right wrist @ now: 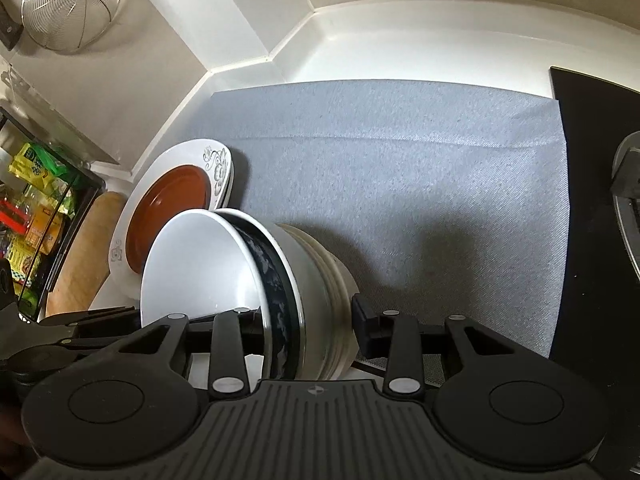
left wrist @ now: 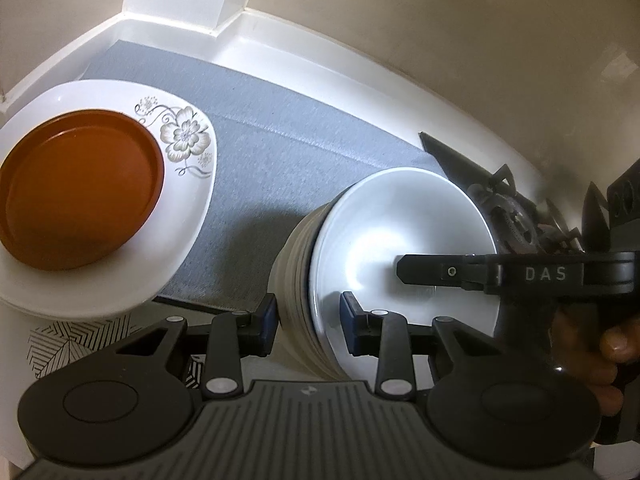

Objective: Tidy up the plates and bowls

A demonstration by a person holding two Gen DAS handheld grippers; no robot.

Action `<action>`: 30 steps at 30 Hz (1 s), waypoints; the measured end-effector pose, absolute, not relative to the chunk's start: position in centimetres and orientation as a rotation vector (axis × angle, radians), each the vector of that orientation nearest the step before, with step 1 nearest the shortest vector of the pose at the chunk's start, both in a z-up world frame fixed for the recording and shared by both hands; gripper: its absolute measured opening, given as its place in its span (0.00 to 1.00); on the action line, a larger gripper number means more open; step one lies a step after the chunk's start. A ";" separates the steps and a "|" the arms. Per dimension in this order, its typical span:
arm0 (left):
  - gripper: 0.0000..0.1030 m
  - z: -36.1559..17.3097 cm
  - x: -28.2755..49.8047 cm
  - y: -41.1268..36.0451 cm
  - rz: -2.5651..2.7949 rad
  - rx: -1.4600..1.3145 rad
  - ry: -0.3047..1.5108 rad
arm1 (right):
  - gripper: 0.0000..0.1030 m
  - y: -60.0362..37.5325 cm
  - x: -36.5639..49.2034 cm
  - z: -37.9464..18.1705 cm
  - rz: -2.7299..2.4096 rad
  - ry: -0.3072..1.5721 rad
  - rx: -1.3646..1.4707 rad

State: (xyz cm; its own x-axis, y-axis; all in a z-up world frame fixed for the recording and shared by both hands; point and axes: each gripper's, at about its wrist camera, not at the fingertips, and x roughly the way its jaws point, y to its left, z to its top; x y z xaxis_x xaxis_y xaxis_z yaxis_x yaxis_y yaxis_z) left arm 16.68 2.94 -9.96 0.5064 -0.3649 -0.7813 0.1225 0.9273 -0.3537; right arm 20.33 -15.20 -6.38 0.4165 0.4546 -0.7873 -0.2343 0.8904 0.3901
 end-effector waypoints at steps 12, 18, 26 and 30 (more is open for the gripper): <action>0.36 -5.9 17.2 5.4 -0.239 -0.263 0.881 | 0.38 -13.6 21.1 -2.7 0.458 0.981 0.234; 0.35 -4.2 17.8 8.7 -0.163 -0.255 0.831 | 0.38 -10.5 23.1 -1.0 0.524 0.937 0.243; 0.35 -5.5 18.8 14.6 -0.050 -0.306 0.850 | 0.38 -4.1 26.7 -2.2 0.595 0.965 0.241; 0.36 -6.1 19.7 16.9 -0.020 -0.316 0.862 | 0.38 -0.8 28.0 -3.1 0.625 0.980 0.230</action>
